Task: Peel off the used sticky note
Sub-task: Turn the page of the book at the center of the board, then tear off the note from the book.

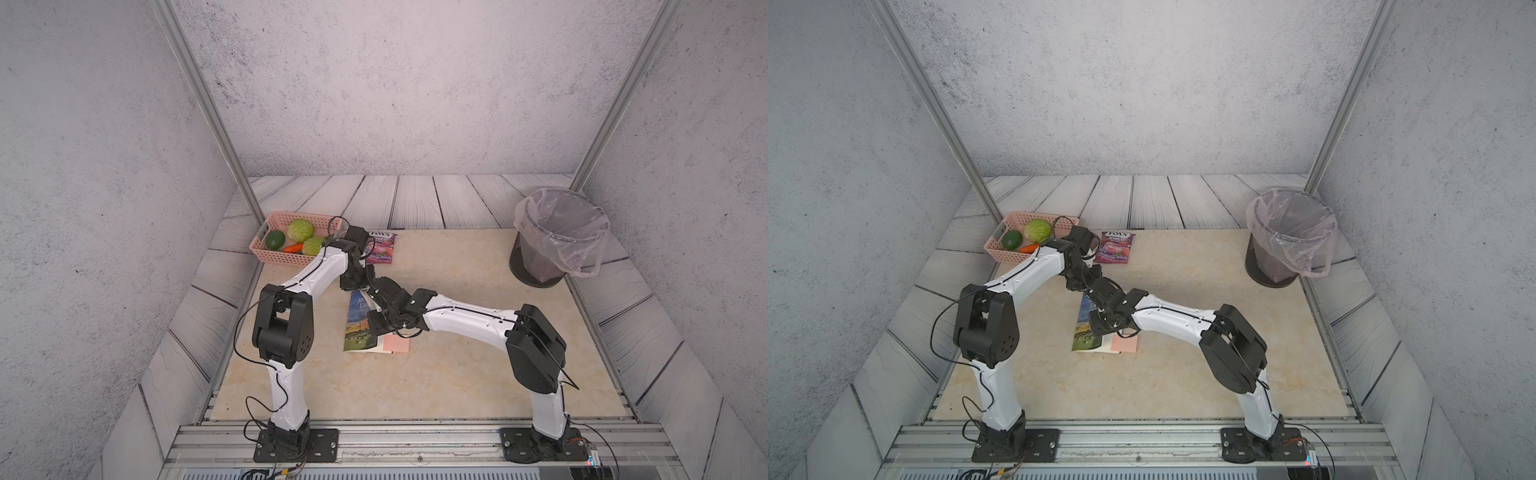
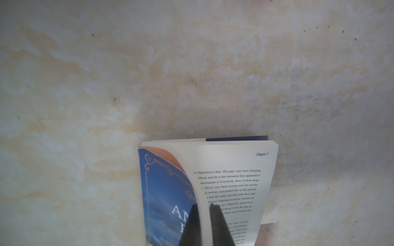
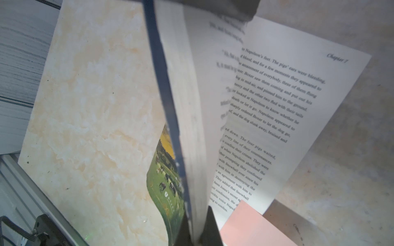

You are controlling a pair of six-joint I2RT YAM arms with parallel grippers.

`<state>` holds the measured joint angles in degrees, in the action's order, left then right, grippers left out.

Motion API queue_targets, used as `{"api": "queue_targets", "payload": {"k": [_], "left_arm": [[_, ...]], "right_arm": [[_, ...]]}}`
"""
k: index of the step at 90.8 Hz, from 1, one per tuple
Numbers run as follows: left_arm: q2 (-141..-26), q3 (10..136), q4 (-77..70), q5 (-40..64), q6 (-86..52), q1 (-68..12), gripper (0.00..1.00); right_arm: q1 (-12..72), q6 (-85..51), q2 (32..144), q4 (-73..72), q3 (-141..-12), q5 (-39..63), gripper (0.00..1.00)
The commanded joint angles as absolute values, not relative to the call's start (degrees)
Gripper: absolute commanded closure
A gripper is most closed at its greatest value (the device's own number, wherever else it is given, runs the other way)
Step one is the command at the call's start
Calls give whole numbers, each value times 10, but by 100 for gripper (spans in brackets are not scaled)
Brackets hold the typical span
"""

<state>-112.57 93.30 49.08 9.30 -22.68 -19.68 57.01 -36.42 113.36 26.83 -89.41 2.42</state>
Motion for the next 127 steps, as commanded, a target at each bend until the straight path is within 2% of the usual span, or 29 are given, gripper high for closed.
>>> {"api": "queue_targets", "payload": {"k": [1, 9, 16, 36, 66, 88, 127], "left_arm": [[-1106, 918, 493, 109, -179, -180, 100], [-1100, 907, 481, 134, -159, -164, 100], [-1100, 901, 479, 166, -141, -150, 100], [-1101, 863, 450, 291, -139, -104, 100], [-1098, 813, 408, 406, -132, -51, 100], [-1085, 775, 370, 408, -145, -37, 100], [-1083, 762, 364, 364, -152, -35, 100]], "right_arm": [[566, -354, 1126, 272, -907, 16, 63], [565, -360, 1102, 271, -884, 34, 42], [559, -368, 1078, 265, -856, 67, 38], [536, -395, 1027, 227, -763, 157, 38], [521, -424, 1010, 158, -669, 204, 40], [510, -432, 1006, 116, -623, 251, 40], [505, -439, 1008, 93, -609, 268, 40]]}}
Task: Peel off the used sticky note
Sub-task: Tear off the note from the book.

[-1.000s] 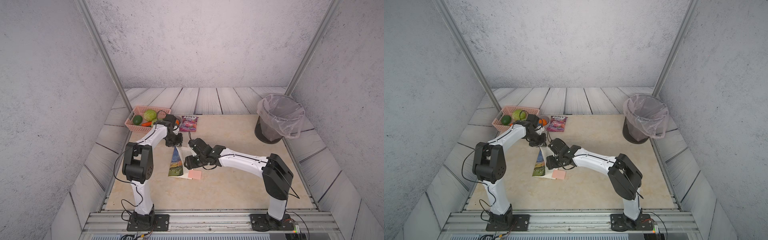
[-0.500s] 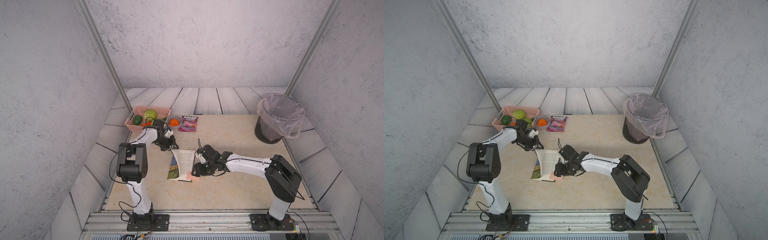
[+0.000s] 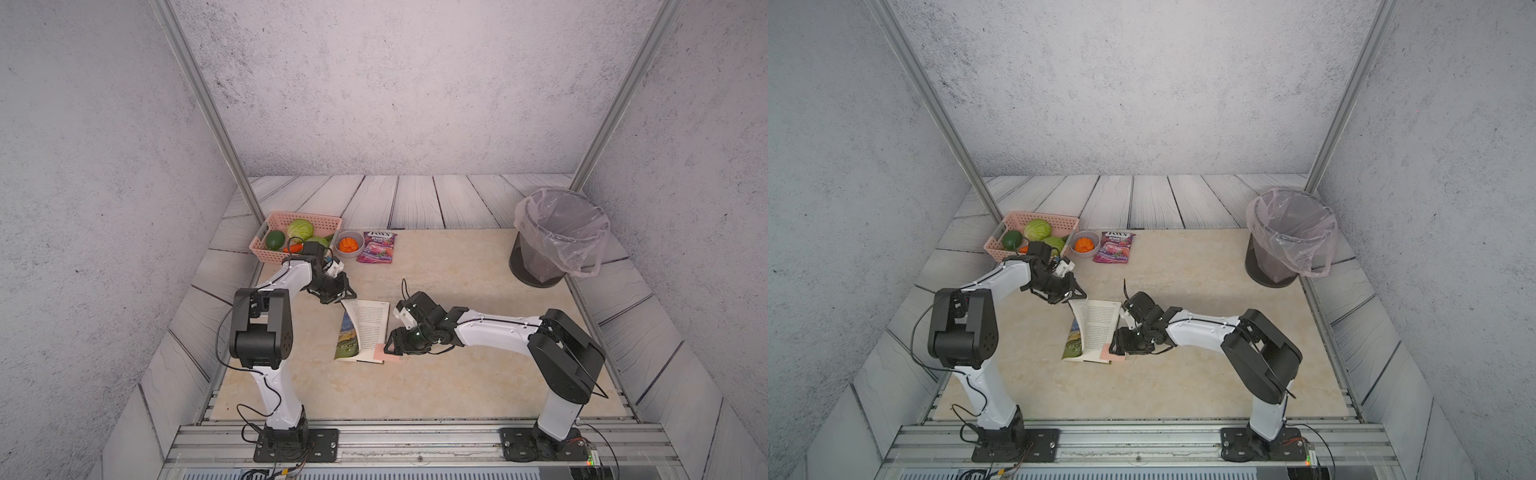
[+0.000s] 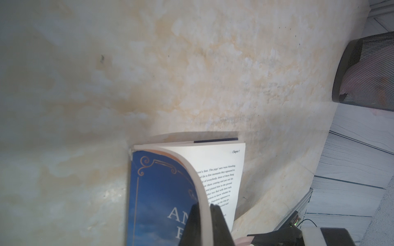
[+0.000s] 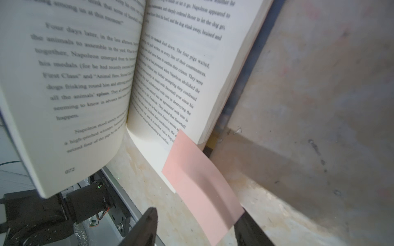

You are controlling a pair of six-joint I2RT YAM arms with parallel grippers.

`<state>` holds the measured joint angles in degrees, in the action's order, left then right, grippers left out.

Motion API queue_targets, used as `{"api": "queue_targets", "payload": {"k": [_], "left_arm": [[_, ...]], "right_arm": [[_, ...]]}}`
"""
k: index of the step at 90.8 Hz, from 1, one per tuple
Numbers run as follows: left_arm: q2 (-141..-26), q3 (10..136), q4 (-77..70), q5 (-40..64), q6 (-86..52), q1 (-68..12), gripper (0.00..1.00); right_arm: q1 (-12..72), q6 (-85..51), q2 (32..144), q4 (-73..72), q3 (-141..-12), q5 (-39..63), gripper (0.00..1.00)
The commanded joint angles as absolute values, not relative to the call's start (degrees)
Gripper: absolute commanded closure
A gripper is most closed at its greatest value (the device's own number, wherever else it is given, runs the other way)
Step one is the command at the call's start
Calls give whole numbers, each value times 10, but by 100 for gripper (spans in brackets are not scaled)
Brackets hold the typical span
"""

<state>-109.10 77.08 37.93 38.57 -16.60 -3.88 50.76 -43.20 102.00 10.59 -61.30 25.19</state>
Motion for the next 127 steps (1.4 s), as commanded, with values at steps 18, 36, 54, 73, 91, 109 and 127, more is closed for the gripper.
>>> {"api": "queue_targets", "payload": {"k": [18, 36, 54, 73, 91, 109, 127], "left_arm": [[-1081, 764, 365, 355, -157, -35, 100], [-1081, 764, 365, 350, -160, -36, 100], [-1080, 761, 362, 351, -163, -36, 100], [-1082, 758, 362, 343, -167, -36, 100], [-1081, 756, 359, 314, -172, -36, 100], [-1084, 758, 361, 307, -173, -36, 100], [-1083, 759, 359, 316, -173, -37, 100]], "right_arm": [[505, -441, 1020, 97, -609, 257, 44], [504, -446, 1025, 86, -590, 244, 50], [500, -453, 1036, 73, -583, 232, 85], [490, -465, 1028, 61, -567, 215, 100], [482, -462, 989, 69, -540, 174, 100], [471, -471, 956, 63, -514, 149, 100], [453, -459, 905, 84, -505, 141, 100]]}}
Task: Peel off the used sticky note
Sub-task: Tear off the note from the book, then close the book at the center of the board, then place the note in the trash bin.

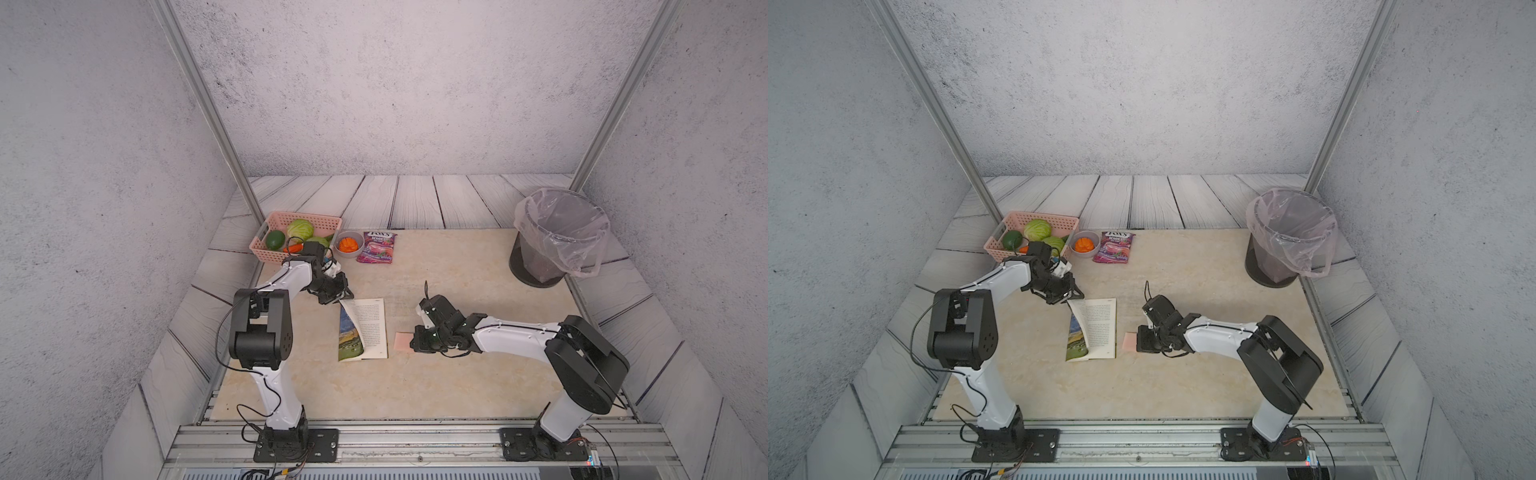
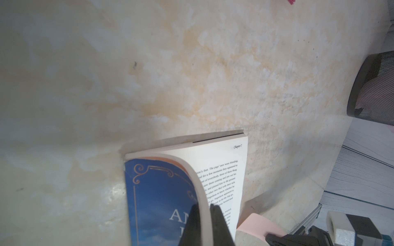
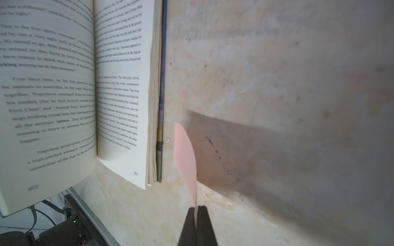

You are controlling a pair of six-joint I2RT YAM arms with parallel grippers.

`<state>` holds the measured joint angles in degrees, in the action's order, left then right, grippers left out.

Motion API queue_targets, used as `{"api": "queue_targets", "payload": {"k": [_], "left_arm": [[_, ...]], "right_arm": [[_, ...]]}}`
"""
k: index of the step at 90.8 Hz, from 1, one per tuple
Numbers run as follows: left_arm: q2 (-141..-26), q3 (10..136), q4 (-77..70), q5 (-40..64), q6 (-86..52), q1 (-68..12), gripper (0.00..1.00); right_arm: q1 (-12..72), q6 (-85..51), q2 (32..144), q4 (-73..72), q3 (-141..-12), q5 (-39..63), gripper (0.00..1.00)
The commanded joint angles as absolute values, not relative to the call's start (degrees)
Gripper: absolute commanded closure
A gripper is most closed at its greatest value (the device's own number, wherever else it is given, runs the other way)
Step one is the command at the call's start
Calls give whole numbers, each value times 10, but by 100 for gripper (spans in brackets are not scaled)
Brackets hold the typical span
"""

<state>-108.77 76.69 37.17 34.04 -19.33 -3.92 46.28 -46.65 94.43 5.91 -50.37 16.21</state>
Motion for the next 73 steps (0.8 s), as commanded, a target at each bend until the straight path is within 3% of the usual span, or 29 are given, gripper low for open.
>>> {"api": "queue_targets", "payload": {"k": [1, 12, 37, 73], "left_arm": [[-1083, 758, 359, 316, -173, -37, 100], [-1082, 758, 359, 316, -173, -38, 100], [-1086, 758, 358, 320, -168, -39, 100], [-1091, 765, 358, 326, -170, -41, 100]], "right_arm": [[450, -456, 899, 91, -507, 141, 100], [415, -426, 830, 169, -539, 122, 100], [229, -357, 708, 342, -678, 84, 100], [-49, -337, 803, 436, -984, 71, 100]]}}
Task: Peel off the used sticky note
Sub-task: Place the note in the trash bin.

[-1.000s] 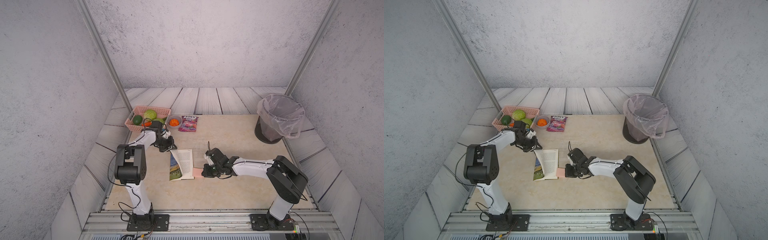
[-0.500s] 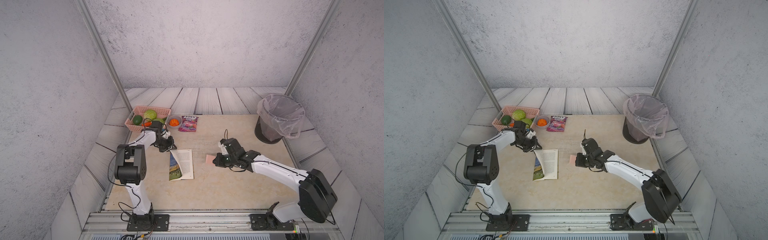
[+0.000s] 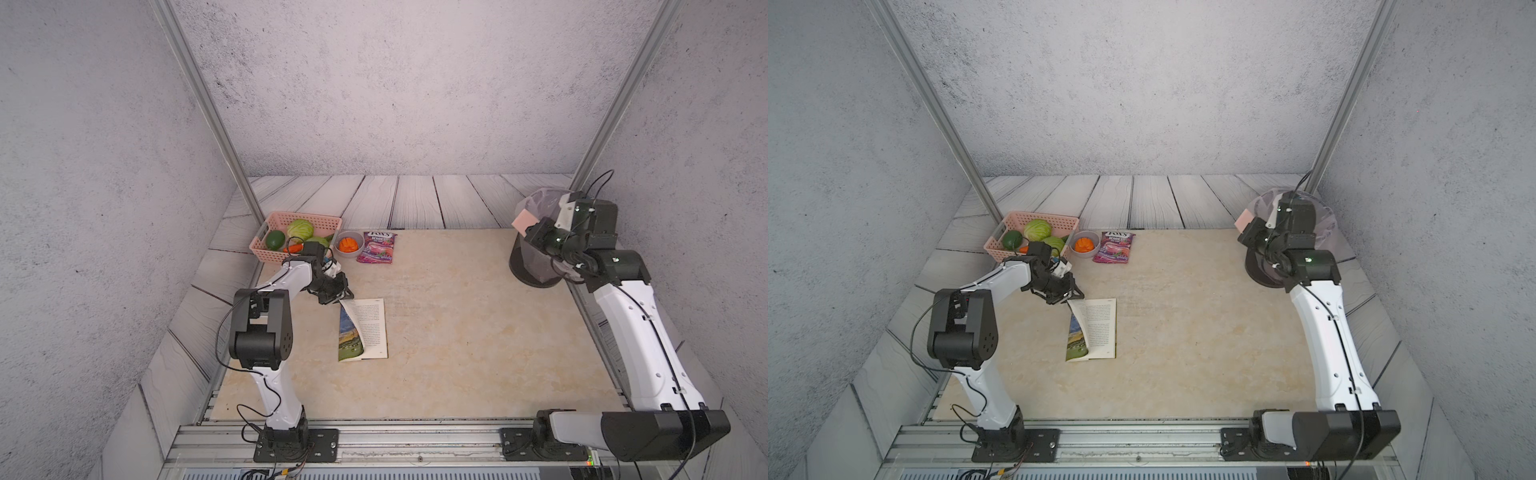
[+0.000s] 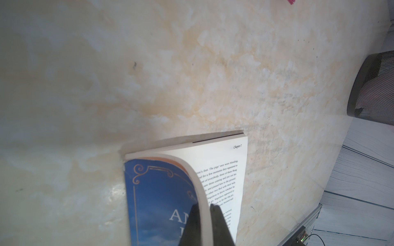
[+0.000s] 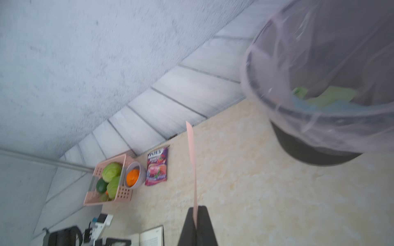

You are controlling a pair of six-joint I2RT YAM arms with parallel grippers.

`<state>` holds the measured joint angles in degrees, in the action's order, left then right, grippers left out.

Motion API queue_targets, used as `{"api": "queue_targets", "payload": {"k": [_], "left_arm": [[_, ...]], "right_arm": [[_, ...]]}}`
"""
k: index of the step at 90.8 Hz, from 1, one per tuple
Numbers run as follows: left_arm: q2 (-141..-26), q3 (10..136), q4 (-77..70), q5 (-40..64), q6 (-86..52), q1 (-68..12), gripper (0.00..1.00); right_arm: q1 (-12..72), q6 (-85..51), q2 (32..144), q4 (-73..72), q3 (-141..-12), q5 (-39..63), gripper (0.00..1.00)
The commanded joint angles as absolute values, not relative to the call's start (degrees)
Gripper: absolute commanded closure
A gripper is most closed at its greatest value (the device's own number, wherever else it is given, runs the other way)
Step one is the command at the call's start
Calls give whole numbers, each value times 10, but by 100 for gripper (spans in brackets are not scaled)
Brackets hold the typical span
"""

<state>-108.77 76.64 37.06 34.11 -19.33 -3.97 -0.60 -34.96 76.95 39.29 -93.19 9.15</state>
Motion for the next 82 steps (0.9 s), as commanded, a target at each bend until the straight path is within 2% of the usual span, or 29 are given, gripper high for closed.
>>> {"api": "queue_targets", "payload": {"k": [1, 19, 43, 47, 53, 56, 60, 66, 73, 82], "left_arm": [[-1091, 766, 357, 326, -170, -40, 100], [-1090, 768, 360, 326, -169, -44, 100], [-1087, 779, 373, 323, -164, -44, 100], [-1086, 780, 373, 323, -163, -45, 100], [-1085, 780, 373, 324, -163, -45, 100], [-1084, 780, 373, 323, -163, -45, 100], [-1084, 780, 373, 321, -162, -45, 100], [-1082, 779, 372, 320, -161, -45, 100], [-1081, 778, 371, 318, -160, -45, 100], [-1081, 779, 371, 318, -160, -45, 100]], "right_arm": [[-55, -338, 809, 437, -991, 71, 100], [-130, -336, 939, 458, -1130, 77, 100], [-148, -313, 1110, 489, -1266, 69, 100], [-150, -310, 1126, 491, -1278, 69, 95], [-152, -306, 1147, 496, -1295, 73, 83], [-152, -303, 1155, 503, -1310, 78, 73], [-152, -298, 1167, 519, -1335, 83, 51], [-153, -290, 1177, 544, -1371, 84, 29], [-153, -286, 1165, 550, -1384, 85, 19], [-153, -285, 1134, 535, -1371, 93, 13]]}}
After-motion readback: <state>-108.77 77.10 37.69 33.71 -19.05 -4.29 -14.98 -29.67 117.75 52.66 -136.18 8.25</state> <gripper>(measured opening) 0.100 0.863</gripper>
